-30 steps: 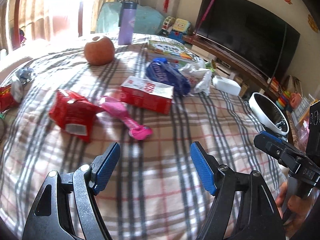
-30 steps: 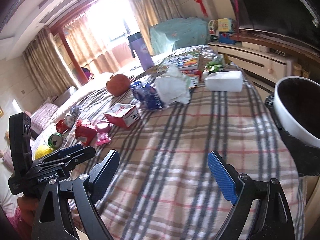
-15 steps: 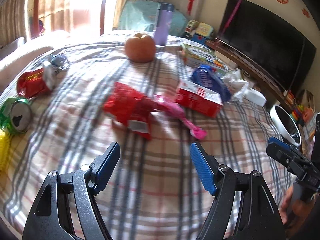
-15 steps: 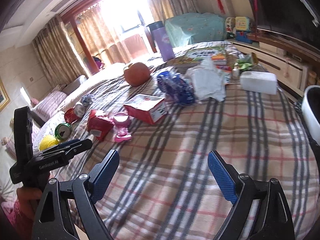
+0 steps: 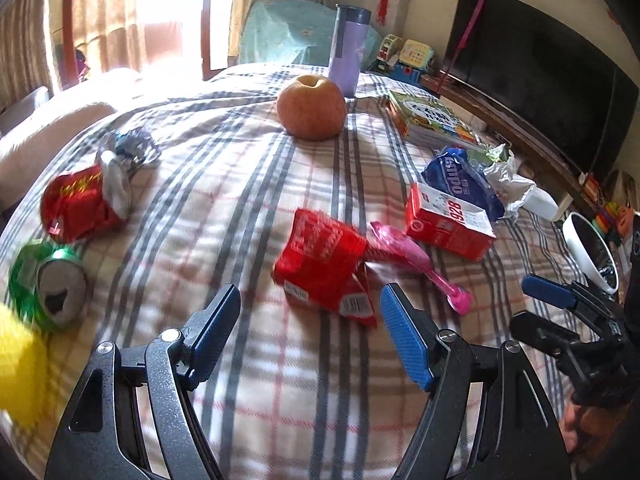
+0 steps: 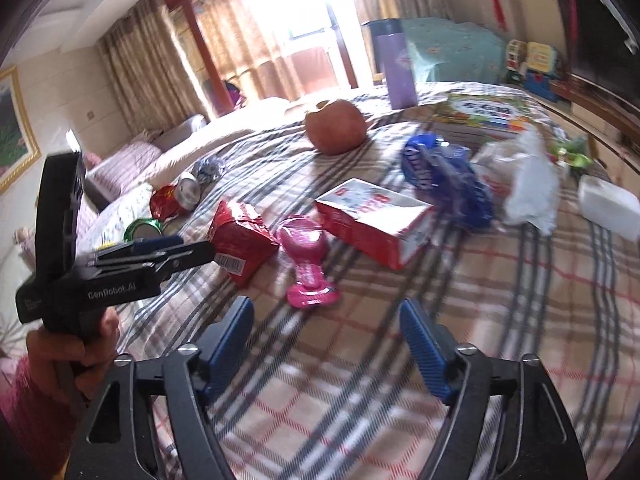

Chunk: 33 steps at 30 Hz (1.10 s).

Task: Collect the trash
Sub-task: 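Grasp the red wrapper with the left tool while the right tool grasps the pink toy, then carry the pink toy over the bin with the right tool while the left tool holds the red wrapper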

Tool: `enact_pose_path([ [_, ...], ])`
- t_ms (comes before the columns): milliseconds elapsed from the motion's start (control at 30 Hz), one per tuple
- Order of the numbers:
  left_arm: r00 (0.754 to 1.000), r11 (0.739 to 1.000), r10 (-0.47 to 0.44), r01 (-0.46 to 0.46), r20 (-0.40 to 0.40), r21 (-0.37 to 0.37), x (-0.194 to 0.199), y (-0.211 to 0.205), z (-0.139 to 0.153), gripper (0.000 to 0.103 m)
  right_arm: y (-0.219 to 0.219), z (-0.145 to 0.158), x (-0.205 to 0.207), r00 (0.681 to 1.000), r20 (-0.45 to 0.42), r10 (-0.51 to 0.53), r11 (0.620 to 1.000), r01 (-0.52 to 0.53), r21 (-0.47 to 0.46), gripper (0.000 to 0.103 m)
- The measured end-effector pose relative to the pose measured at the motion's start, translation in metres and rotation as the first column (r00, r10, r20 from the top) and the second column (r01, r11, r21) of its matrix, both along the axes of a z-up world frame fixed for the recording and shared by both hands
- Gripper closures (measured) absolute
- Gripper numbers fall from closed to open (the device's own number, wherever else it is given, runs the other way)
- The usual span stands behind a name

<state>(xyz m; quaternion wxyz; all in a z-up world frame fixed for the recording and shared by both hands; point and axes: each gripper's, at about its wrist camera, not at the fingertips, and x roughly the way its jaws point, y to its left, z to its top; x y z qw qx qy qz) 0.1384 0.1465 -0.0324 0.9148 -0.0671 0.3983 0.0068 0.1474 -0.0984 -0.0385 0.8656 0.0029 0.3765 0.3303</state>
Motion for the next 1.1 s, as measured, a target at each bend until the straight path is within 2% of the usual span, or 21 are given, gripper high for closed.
enact_pose_path([
  [100,1.000,1.000,-0.016,0.016,-0.010,0.015,0.011,0.000,-0.004,0.029,0.012,-0.005,0.010,1.000,-0.019,0.020,1.000,-0.020,-0.021,0.043],
  [233,0.999,0.998,-0.043,0.043,-0.025,0.035,0.021,-0.003,-0.012,0.030,0.029,-0.011,0.023,0.999,-0.023,0.043,0.997,-0.044,-0.060,0.045],
  [333,0.996,0.996,-0.079,0.081,-0.044,0.041,0.026,-0.009,-0.019,0.050,0.043,-0.019,0.031,0.998,-0.034,0.056,0.993,-0.059,-0.101,0.048],
  [367,0.995,0.995,-0.088,0.090,-0.049,0.043,0.027,-0.010,-0.021,0.056,0.046,-0.022,0.034,0.997,-0.044,0.059,0.992,-0.063,-0.111,0.055],
  [400,0.994,0.994,-0.096,0.098,-0.049,0.044,0.028,-0.011,-0.022,0.060,0.049,-0.027,0.036,0.997,-0.055,0.059,0.989,-0.066,-0.129,0.066],
  [433,0.994,0.994,-0.100,0.102,-0.043,0.042,0.027,-0.012,-0.022,0.061,0.050,-0.029,0.038,0.997,-0.057,0.058,0.988,-0.065,-0.138,0.066],
  [467,0.994,0.994,-0.106,0.107,-0.037,0.035,0.026,-0.013,-0.021,0.069,0.048,-0.028,0.037,0.996,-0.058,0.063,0.989,-0.070,-0.128,0.067],
  [500,0.993,0.993,-0.112,0.113,-0.037,0.025,0.025,-0.013,-0.020,0.072,0.045,-0.026,0.036,0.996,-0.062,0.071,0.991,-0.078,-0.108,0.067],
  [600,0.993,0.993,-0.113,0.114,-0.033,0.010,0.021,-0.016,-0.019,0.076,0.032,-0.025,0.028,0.996,-0.066,0.066,0.993,-0.072,-0.091,0.067],
  [833,0.988,0.988,-0.152,0.152,-0.016,-0.031,0.009,-0.042,-0.013,0.078,-0.011,-0.019,0.007,0.998,-0.066,0.007,0.998,-0.010,-0.054,0.067],
  [1100,0.965,0.964,-0.261,0.261,0.010,-0.055,0.000,-0.099,-0.003,0.079,-0.086,-0.015,-0.014,0.987,-0.064,-0.147,0.989,0.145,-0.032,0.067],
])
